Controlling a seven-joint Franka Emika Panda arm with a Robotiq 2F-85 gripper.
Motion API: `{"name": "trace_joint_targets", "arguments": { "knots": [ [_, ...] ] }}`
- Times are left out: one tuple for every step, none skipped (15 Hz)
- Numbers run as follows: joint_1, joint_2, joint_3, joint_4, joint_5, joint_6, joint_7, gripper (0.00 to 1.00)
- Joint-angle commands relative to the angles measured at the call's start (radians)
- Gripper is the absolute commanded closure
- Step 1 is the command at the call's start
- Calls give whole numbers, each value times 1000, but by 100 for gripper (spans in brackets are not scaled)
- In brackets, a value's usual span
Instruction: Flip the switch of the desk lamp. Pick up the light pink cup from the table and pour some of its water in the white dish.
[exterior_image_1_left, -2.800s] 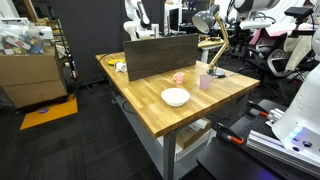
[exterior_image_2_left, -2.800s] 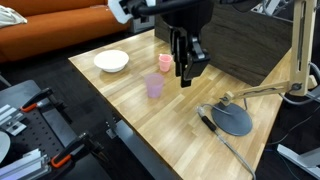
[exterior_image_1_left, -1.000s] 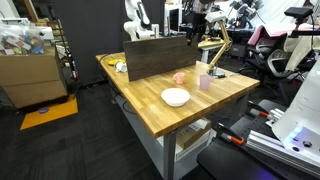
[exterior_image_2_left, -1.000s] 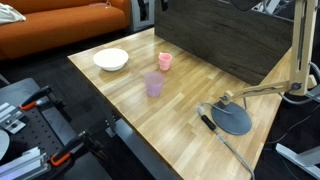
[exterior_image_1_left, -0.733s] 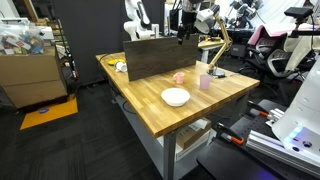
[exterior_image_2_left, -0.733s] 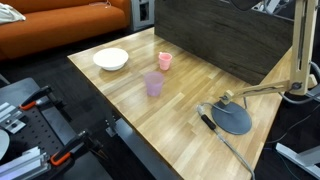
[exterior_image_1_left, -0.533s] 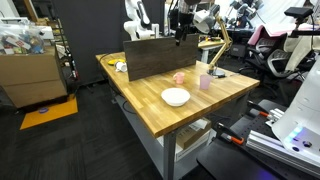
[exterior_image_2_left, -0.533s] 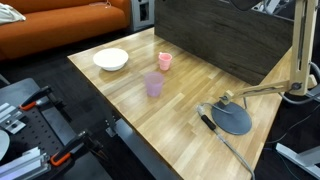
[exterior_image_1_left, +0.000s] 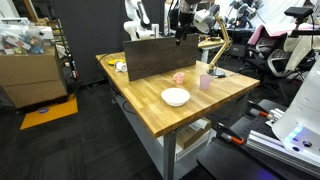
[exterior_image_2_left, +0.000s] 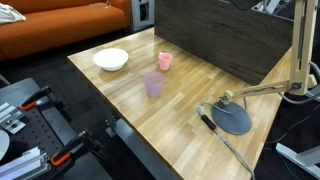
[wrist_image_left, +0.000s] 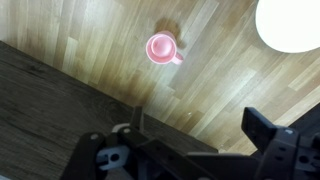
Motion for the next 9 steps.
{"name": "trace_joint_targets", "arguments": {
  "knots": [
    [-6,12,7,1,-38,21,-1,0],
    [-4,22,10,8,-41,34,-19,0],
    [-2,39,16,23,-36,44,-36,0],
    [0,55,22,35,-33,67,-47,0],
    [3,83,27,52,-44,117,-46,0],
    [4,107,35,69,-37,149,-54,0],
    [5,137,45,93,-30,173,-58,0],
    [4,164,55,108,-25,200,-68,0],
    [-1,195,70,124,-13,216,-87,0]
  ]
}}
